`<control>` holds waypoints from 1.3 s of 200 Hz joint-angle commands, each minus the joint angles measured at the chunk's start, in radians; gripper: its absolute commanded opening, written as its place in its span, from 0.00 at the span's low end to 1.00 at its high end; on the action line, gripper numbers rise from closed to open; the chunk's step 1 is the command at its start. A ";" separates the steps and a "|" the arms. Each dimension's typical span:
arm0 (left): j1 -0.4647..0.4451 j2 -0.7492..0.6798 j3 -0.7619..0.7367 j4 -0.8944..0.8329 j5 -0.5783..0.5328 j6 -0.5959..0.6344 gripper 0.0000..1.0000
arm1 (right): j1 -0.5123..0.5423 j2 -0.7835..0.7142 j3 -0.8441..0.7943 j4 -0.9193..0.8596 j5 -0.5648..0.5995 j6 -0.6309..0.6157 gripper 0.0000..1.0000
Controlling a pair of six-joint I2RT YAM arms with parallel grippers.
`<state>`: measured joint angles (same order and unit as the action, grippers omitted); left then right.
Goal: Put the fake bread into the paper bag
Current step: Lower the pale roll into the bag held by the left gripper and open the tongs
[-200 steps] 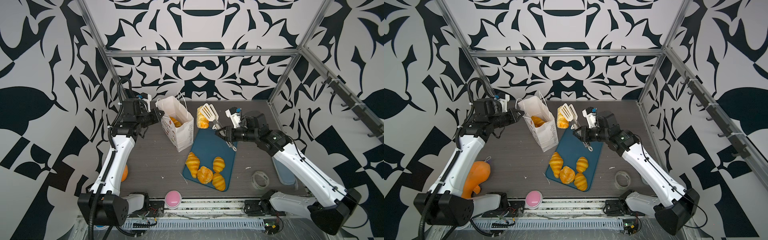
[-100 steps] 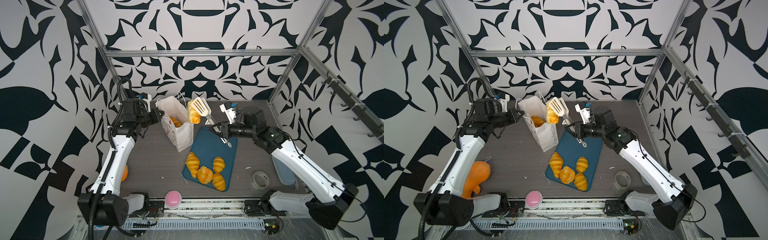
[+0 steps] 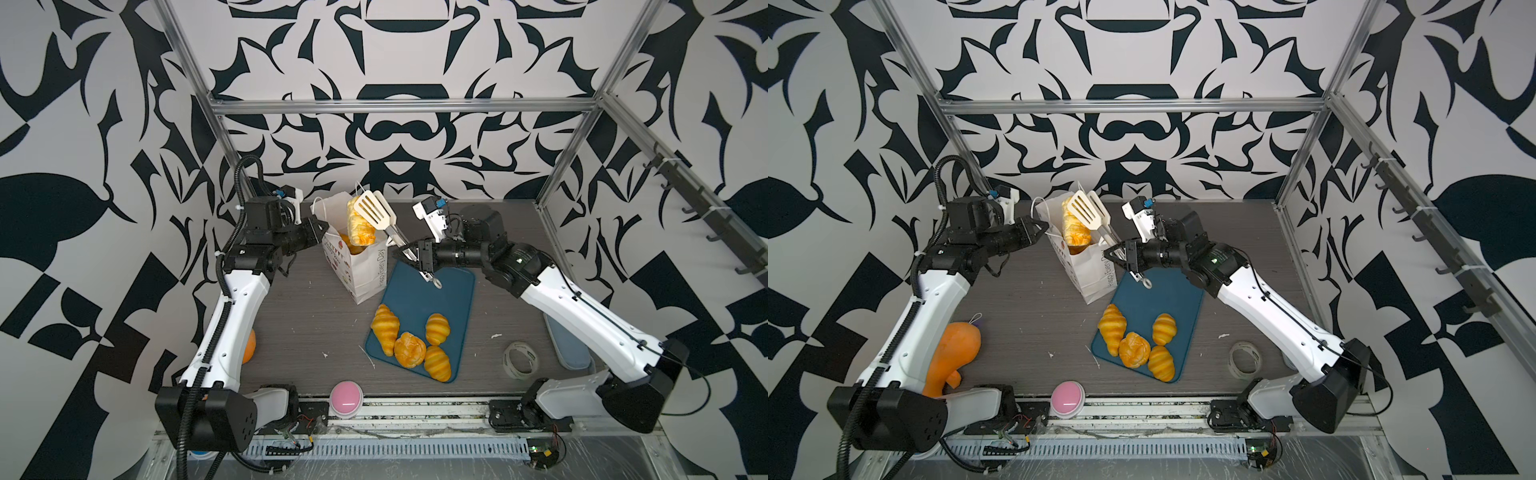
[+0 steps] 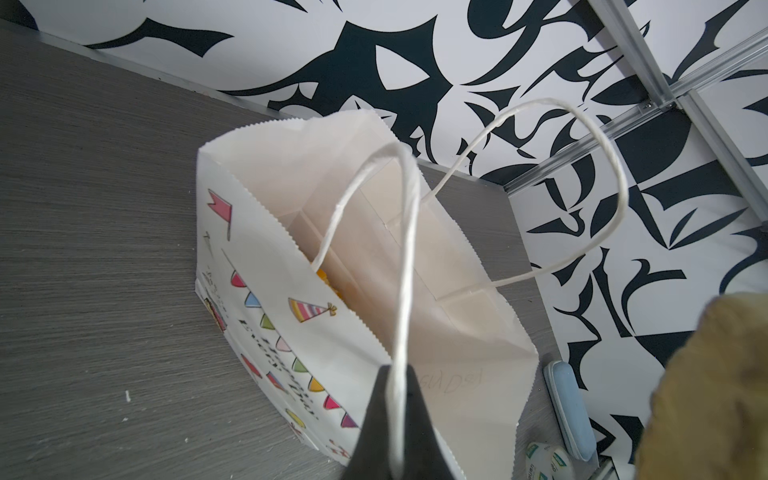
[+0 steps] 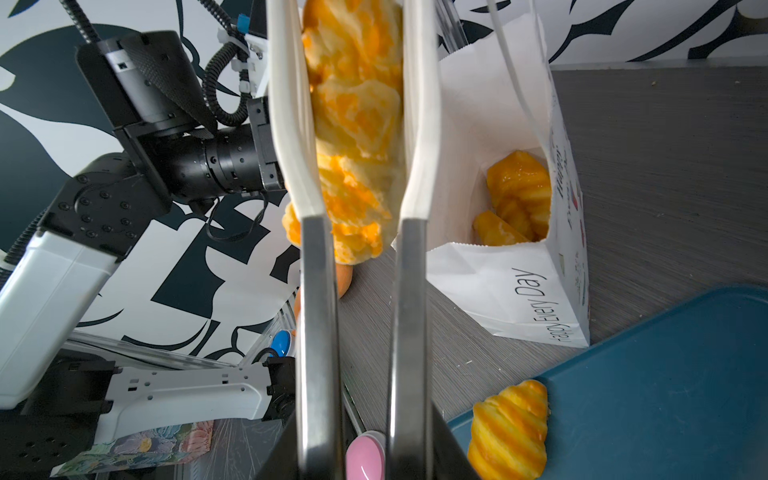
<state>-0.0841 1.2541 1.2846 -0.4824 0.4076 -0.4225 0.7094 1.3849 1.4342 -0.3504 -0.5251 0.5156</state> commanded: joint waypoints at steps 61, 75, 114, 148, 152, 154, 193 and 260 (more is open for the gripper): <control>0.003 -0.005 -0.010 -0.007 -0.006 -0.002 0.00 | 0.010 0.113 0.158 0.046 0.068 -0.025 0.35; 0.003 -0.006 -0.010 -0.006 -0.007 -0.002 0.00 | 0.010 0.121 0.158 0.046 0.071 -0.029 0.35; 0.004 -0.004 -0.011 -0.007 -0.006 -0.001 0.00 | 0.009 0.130 0.158 0.032 0.094 -0.045 0.36; 0.003 -0.002 -0.010 -0.006 -0.006 -0.001 0.00 | 0.009 0.149 0.173 -0.001 0.113 -0.067 0.36; 0.004 -0.002 -0.010 -0.005 -0.006 -0.001 0.00 | 0.009 0.150 0.175 -0.005 0.115 -0.069 0.36; 0.004 -0.002 -0.010 -0.005 -0.006 -0.001 0.00 | 0.009 0.152 0.176 -0.006 0.114 -0.069 0.36; 0.009 -0.007 -0.011 -0.008 -0.013 -0.002 0.00 | 0.009 0.164 0.184 -0.039 0.137 -0.092 0.36; 0.014 -0.007 -0.012 -0.006 -0.006 -0.007 0.00 | 0.008 0.177 0.176 -0.057 0.160 -0.098 0.37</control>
<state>-0.0769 1.2541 1.2846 -0.4828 0.4011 -0.4225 0.7151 1.5730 1.5570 -0.4595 -0.3779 0.4408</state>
